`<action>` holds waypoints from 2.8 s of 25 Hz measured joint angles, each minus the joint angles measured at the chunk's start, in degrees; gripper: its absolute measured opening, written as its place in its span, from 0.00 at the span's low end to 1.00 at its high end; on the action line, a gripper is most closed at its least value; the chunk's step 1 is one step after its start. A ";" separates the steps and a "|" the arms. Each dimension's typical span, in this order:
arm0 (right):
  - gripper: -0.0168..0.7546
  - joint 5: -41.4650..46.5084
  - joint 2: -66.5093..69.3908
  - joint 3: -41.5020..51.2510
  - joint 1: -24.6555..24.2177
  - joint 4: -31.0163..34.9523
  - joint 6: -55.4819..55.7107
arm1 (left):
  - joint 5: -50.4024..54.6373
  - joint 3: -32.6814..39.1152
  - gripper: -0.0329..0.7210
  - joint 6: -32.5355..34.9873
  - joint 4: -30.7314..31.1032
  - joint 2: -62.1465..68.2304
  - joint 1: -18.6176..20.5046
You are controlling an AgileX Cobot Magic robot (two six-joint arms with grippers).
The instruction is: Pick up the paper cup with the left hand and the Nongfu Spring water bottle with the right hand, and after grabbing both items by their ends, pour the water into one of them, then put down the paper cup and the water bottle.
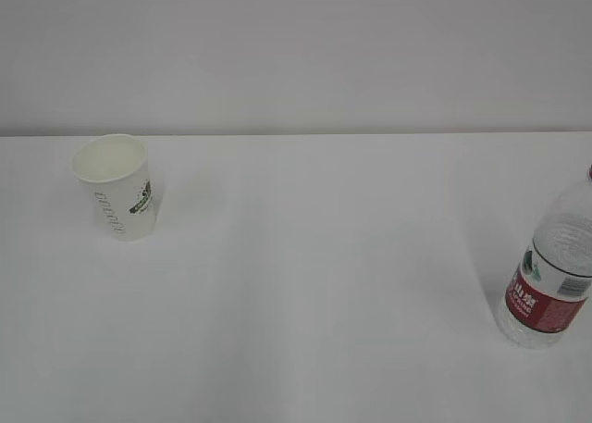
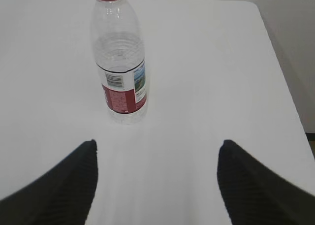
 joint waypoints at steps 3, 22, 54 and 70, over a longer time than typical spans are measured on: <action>0.76 0.00 0.00 0.00 0.00 0.00 0.00 | 0.00 0.00 0.73 0.00 0.14 0.00 0.00; 0.76 -7.28 0.00 -1.68 0.00 0.42 0.00 | -9.79 -0.62 0.72 0.00 3.53 0.19 0.00; 0.74 -43.76 21.56 -1.68 0.00 0.64 -0.37 | -53.06 -0.62 0.72 0.00 1.64 30.48 0.00; 0.75 -63.52 34.27 1.19 0.00 0.53 -0.37 | -64.16 -0.62 0.72 0.00 1.56 44.76 0.00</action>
